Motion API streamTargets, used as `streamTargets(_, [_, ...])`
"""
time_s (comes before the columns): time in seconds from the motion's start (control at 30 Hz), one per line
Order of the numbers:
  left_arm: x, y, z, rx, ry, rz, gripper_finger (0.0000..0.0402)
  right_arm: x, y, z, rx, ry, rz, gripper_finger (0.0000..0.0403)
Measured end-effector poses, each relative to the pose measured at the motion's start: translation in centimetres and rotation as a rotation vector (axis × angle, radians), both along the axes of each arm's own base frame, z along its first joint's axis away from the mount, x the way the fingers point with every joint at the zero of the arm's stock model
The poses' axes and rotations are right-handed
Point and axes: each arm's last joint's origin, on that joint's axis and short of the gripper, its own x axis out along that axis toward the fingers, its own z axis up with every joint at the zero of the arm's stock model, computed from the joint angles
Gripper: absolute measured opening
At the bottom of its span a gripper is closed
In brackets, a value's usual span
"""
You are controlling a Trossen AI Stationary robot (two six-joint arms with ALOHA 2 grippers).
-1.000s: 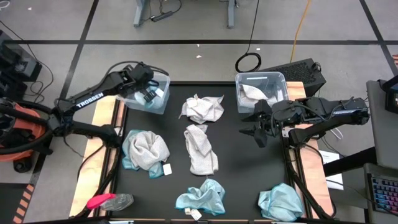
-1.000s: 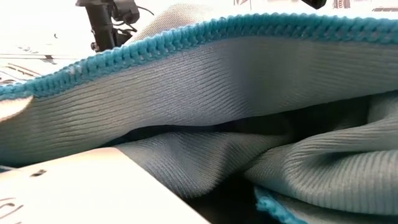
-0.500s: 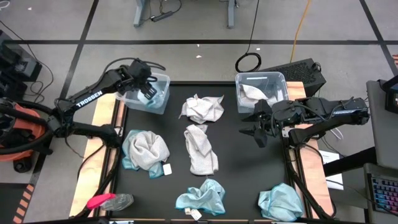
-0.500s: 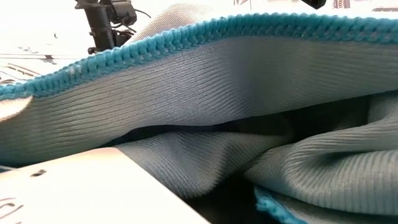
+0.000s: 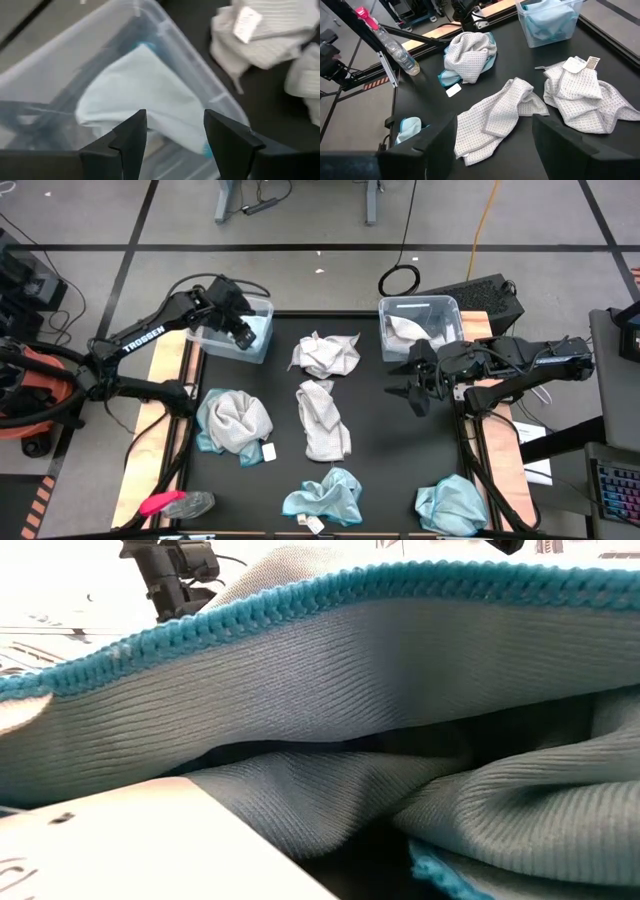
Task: Sort microfiber towel by color & place in baskets
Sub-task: Put the gray microfiber towel into the right transparent bin
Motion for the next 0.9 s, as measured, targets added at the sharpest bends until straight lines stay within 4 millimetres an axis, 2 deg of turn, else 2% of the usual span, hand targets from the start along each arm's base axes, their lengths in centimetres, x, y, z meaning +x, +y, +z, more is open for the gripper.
streamTargets(0.23, [0.2, -1.0, 1.0, -0.136, -0.187, -0.143, 0.0203, 0.1, 0.0, 0.1, -0.012, -0.016, -0.009, 0.0247])
streamTargets(0.4, [0.6, -2.7, 3.7, -0.195, -0.361, -0.312, 0.0203, 0.1, 0.0, 0.2, -0.007, -0.018, -0.005, 0.0247])
streamTargets(0.6, [1.3, -5.7, 6.6, -0.186, -0.454, -0.475, 0.0203, 0.6, 0.1, -0.1, -0.005, -0.004, 0.002, 0.0247])
streamTargets(0.73, [2.3, -7.7, 6.8, -0.215, -0.472, -0.566, 0.0203, 2.0, 0.5, -0.8, -0.001, 0.03, 0.057, 0.0247])
streamTargets(0.9, [3.6, -10.2, 6.6, -0.211, -0.429, -0.653, 0.0203, 4.9, 1.3, -2.6, -0.035, 0.085, 0.139, 0.0247])
